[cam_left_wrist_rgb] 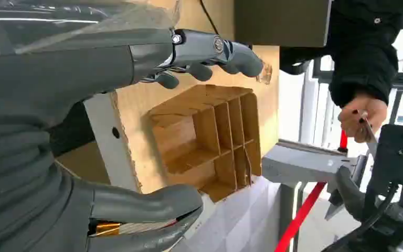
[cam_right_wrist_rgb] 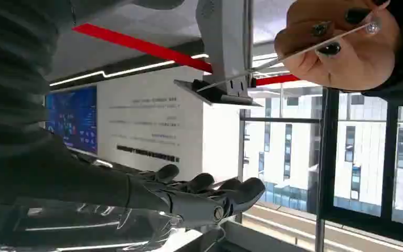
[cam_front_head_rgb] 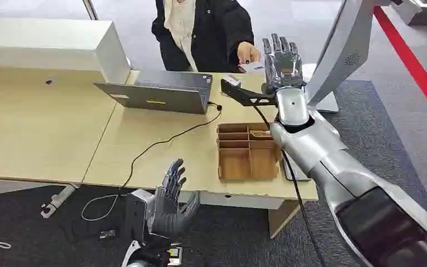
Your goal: Pass the card to the sensor for recognition and then transmit it.
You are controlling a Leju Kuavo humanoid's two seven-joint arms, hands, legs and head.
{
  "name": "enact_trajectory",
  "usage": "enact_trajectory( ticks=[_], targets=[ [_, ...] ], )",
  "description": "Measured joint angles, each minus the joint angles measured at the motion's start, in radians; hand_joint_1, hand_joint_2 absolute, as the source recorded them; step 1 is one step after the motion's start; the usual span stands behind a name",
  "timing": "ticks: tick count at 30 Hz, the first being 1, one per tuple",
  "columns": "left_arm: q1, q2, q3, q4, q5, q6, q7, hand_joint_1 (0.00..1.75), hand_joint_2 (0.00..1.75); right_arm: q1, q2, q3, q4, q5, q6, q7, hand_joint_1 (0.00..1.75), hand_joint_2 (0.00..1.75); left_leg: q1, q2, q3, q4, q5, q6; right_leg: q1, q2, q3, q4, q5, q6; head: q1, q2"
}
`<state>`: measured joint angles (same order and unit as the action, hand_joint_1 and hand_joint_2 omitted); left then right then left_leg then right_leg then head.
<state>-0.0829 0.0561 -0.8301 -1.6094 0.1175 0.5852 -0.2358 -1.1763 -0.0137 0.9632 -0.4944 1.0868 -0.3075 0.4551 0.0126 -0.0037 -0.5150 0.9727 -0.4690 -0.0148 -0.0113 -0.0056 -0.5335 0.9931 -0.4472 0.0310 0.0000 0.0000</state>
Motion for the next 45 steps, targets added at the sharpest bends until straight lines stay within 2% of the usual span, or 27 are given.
enact_trajectory(
  ticks=[12,13,14,19,37,43,45],
  targets=[
    [0.000,0.000,0.001,0.002,0.029,-0.002,0.003,0.00,1.75,0.000,-0.005,0.002,0.050,-0.008,-0.016,0.000,0.00,1.75,0.000,0.000,0.000,0.000,0.000,0.000,0.000,0.000,0.000,0.000,0.000,0.000,0.000,0.000],
    [0.000,0.000,0.001,0.002,0.029,-0.001,0.003,0.00,1.75,0.000,-0.005,0.002,0.053,-0.008,-0.016,0.000,0.96,1.75,0.000,0.000,0.000,0.000,0.000,0.000,0.000,0.000,0.000,0.000,0.000,0.000,0.000,0.000],
    [0.000,0.000,0.001,0.003,0.029,-0.001,0.003,0.00,1.75,-0.001,-0.005,0.003,0.056,-0.008,-0.016,0.000,1.75,1.75,0.000,0.000,0.000,0.000,0.000,0.000,0.000,0.000,0.000,0.000,0.000,0.000,0.000,0.000],
    [-0.009,0.012,0.001,0.006,0.030,-0.023,0.025,0.00,1.75,-0.004,-0.003,0.006,0.069,-0.005,-0.011,0.000,1.75,1.75,0.000,0.000,0.000,0.000,0.000,0.000,0.000,0.000,0.000,0.000,0.000,0.000,0.000,0.000],
    [-0.011,0.029,0.001,0.007,0.029,-0.040,0.030,0.00,1.75,-0.008,0.000,0.007,0.083,-0.011,-0.037,-0.008,1.75,1.75,0.000,0.000,0.000,0.000,0.000,0.000,0.000,0.000,0.000,0.000,0.000,0.000,0.000,0.000],
    [-0.010,0.031,0.001,0.007,0.019,-0.040,0.039,0.00,1.75,-0.009,0.000,0.007,0.084,-0.017,-0.042,-0.027,1.75,1.75,0.000,0.000,0.000,0.000,0.000,0.000,0.000,0.000,0.000,0.000,0.000,0.000,0.000,0.000],
    [-0.010,0.032,0.001,0.007,0.015,-0.039,0.042,0.00,1.75,-0.009,0.002,0.006,0.084,-0.045,-0.071,-0.051,1.75,1.75,0.000,0.000,0.000,0.000,0.000,0.000,0.000,0.000,0.000,0.000,0.000,0.000,0.000,0.000]
  ],
)
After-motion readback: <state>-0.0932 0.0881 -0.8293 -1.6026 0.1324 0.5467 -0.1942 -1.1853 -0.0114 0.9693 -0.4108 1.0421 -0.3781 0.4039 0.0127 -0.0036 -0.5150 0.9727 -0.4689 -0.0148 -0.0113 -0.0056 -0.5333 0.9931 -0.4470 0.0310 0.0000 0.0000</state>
